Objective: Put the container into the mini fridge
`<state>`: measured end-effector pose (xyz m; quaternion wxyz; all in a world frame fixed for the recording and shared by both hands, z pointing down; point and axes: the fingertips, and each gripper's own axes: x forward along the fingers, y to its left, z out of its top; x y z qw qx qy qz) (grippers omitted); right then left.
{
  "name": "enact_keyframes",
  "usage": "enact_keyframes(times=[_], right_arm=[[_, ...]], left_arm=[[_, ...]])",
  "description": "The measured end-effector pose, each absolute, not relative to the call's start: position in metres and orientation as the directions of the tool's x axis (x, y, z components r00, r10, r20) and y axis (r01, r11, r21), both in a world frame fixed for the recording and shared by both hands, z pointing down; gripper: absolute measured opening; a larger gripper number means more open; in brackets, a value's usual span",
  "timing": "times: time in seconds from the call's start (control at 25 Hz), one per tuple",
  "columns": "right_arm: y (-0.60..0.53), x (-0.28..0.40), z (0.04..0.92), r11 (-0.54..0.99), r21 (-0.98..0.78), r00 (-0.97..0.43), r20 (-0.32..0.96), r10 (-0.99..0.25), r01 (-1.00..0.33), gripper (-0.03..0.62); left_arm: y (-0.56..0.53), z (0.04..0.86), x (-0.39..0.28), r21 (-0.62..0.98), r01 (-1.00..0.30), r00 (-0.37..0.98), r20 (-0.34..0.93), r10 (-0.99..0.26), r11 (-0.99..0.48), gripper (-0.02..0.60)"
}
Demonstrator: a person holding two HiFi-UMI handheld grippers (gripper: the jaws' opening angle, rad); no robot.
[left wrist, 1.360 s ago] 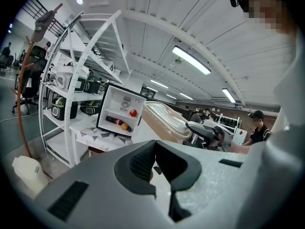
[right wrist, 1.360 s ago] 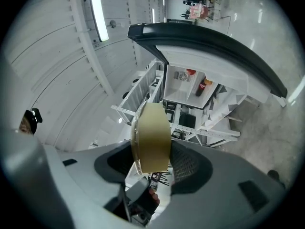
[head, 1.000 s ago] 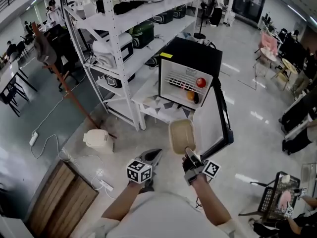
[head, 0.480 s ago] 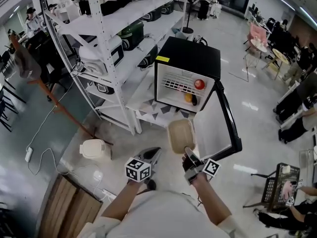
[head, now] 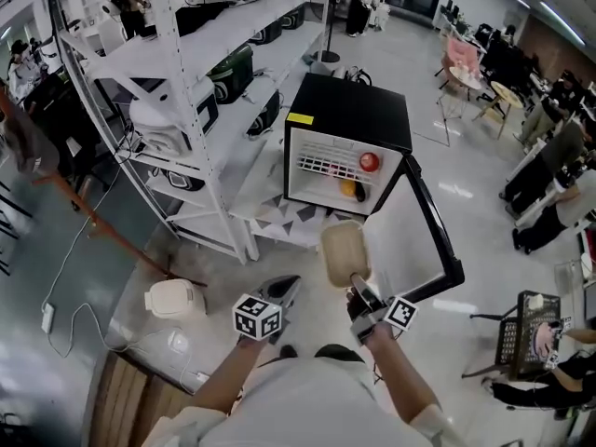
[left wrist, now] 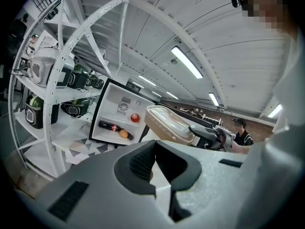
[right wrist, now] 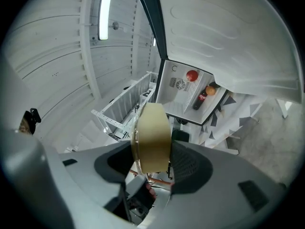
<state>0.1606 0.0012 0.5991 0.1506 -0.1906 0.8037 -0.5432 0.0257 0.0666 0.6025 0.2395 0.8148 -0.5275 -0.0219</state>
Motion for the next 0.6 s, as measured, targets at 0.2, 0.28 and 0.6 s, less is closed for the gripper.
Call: enact_keyframes(times=[0.2,0.28,0.6], right_arm=[[-0.003,0.154,0.604,0.319,-0.932,-0.867,-0.009,-0.498,-0.173,0.23],[-0.006,0.153,0.606,0.317,-0.931,-0.863,-0.002,-0.505,-0.183,0.23],[-0.03,0.139,0.611,0.314,-0.932,-0.865,-0.003,-0.501,-0.179,0.23]], left_arm=[[0.056,0.606,0.02,0.422,-0.835,0.472,0.216,-0.855,-0.354,0.005],[0.051,0.608,0.019,0.425,-0.83,0.48,0.218,-0.85,-0.36,0.004],[0.031,0.619,0.007,0.441,-0.828,0.479,0.235,-0.846,-0.347,0.005]])
